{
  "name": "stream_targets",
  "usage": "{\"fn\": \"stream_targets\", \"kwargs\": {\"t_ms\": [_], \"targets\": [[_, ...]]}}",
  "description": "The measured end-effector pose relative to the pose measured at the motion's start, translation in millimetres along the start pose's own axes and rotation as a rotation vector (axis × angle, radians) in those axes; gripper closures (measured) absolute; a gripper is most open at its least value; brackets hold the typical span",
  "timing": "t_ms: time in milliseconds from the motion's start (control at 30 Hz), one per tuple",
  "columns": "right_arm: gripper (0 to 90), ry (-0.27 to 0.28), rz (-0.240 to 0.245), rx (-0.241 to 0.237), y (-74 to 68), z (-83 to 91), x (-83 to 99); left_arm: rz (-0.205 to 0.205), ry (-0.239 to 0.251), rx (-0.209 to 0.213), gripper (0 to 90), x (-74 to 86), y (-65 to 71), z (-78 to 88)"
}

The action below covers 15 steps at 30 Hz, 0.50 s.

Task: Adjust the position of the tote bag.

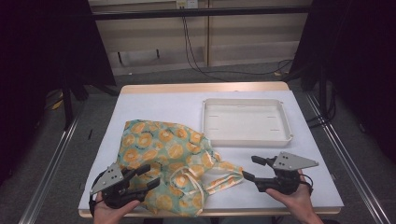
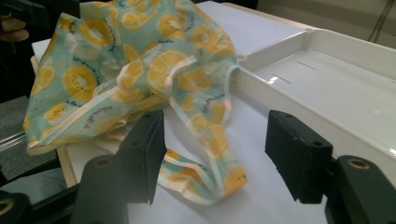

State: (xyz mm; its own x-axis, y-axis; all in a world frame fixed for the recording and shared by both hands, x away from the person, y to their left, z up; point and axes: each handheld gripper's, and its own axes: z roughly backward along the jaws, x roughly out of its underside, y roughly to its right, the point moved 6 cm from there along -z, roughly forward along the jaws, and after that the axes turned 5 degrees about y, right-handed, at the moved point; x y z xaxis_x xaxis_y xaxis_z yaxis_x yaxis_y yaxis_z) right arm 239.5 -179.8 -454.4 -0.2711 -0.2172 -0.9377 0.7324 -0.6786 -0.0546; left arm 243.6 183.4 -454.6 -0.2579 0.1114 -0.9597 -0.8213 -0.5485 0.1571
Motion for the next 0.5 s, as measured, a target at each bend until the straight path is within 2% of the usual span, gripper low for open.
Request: {"fn": "stream_targets", "kwargs": {"t_ms": [67, 100, 133, 167, 200, 267, 333, 433, 467, 500], "targets": [[39.0, 0.003, 0.001, -0.010, -1.0, -3.8, -1.8, -0.016, -0.012, 0.007, 38.0, -0.1, 2.6, -1.6], [39.5, 0.004, 0.004, -0.040, -3.9, -11.4, -5.9, -0.018, -0.010, 0.044, 39.7, -1.1, 7.7, -5.0], [38.0, 0.003, 0.005, -0.046, -4.9, -15.2, -8.1, -0.018, -0.010, 0.044, 40.1, -1.1, 7.7, -5.0], [37.0, -0.003, 0.000, -0.053, -5.9, -19.4, -9.9, -0.013, -0.009, 0.071, 40.0, -1.3, 10.2, -8.3], [37.0, -0.011, 0.000, -0.063, -6.7, -23.6, -11.3, -0.029, -0.021, 0.064, 40.0, -0.5, 10.3, -8.9], [38.5, -0.013, 0.006, -0.093, -10.0, -30.7, -14.1, -0.029, -0.028, 0.064, 40.1, 0.4, 10.1, -9.7], [37.9, -0.015, 0.010, -0.098, -11.6, -33.7, -15.7, -0.032, -0.033, 0.061, 40.2, 0.8, 9.6, -10.1], [37.0, -0.022, 0.029, -0.129, -16.6, -48.7, -22.4, -0.032, -0.047, 0.067, 41.5, 2.0, 10.7, -12.8], [36.4, -0.023, 0.029, -0.136, -16.7, -52.9, -24.0, -0.048, -0.065, 0.052, 41.5, 2.5, 10.0, -12.5], [35.9, -0.024, 0.028, -0.143, -17.0, -57.3, -25.8, -0.038, -0.067, 0.061, 41.5, 3.2, 11.8, -14.6]]}}
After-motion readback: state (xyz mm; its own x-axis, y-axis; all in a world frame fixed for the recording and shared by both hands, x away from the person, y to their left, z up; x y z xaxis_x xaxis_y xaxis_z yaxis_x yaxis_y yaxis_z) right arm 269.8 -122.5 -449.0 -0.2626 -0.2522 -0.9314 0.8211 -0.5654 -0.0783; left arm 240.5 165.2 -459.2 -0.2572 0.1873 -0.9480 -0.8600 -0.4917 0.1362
